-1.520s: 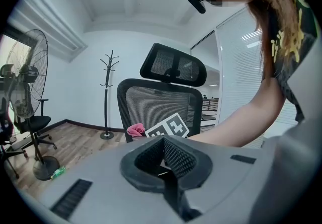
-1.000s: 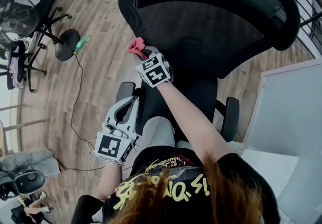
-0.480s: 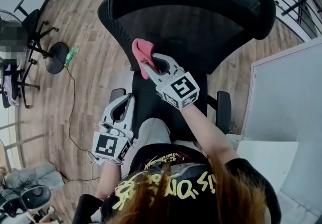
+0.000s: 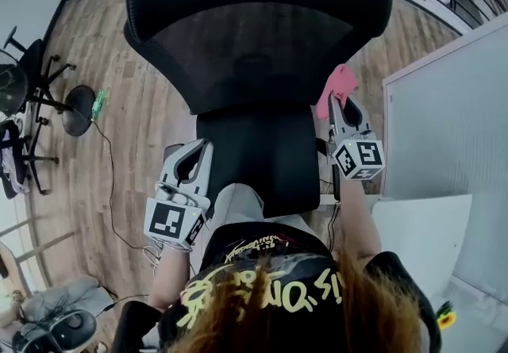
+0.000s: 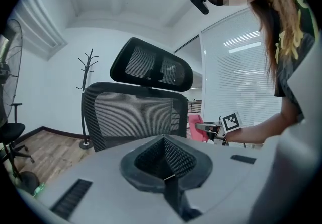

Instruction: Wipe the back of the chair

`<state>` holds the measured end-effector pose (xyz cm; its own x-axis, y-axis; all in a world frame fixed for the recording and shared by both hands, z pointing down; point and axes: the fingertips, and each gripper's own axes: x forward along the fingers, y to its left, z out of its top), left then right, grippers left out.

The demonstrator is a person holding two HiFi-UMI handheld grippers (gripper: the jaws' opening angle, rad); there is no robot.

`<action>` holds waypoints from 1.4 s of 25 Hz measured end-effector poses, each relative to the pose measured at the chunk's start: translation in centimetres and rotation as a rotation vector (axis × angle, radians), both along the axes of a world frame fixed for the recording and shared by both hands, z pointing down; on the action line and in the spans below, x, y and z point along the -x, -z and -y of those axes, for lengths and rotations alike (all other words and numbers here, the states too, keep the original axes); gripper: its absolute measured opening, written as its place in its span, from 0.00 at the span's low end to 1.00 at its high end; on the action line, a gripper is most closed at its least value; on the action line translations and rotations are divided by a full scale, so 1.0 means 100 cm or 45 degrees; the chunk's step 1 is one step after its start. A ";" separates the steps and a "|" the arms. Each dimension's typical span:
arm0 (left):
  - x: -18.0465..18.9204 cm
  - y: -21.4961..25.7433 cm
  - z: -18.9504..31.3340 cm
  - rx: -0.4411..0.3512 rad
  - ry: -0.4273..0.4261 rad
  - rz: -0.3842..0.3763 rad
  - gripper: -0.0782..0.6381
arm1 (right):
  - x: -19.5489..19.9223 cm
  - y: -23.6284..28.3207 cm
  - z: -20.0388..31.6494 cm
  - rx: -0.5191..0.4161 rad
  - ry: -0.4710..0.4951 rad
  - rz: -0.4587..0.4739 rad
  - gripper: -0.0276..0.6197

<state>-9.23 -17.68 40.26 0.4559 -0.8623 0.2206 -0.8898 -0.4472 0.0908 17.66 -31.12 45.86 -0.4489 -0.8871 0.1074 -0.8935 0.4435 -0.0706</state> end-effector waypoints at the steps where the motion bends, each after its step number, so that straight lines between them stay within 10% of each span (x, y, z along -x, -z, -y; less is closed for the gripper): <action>1: -0.003 0.001 0.000 0.000 -0.011 -0.001 0.09 | -0.018 -0.008 0.002 0.022 -0.064 -0.017 0.14; 11: -0.021 0.002 0.010 0.022 -0.121 0.022 0.09 | -0.069 -0.108 0.045 0.223 -0.356 -0.095 0.14; 35: -0.009 -0.009 0.025 0.058 -0.126 0.041 0.09 | 0.008 -0.131 0.049 0.193 -0.316 -0.072 0.14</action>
<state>-8.31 -20.15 41.16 0.5306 -0.8018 0.2748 -0.8441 -0.5294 0.0851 16.85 -35.99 59.00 -0.2094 -0.9411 0.2655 -0.9778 0.1990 -0.0659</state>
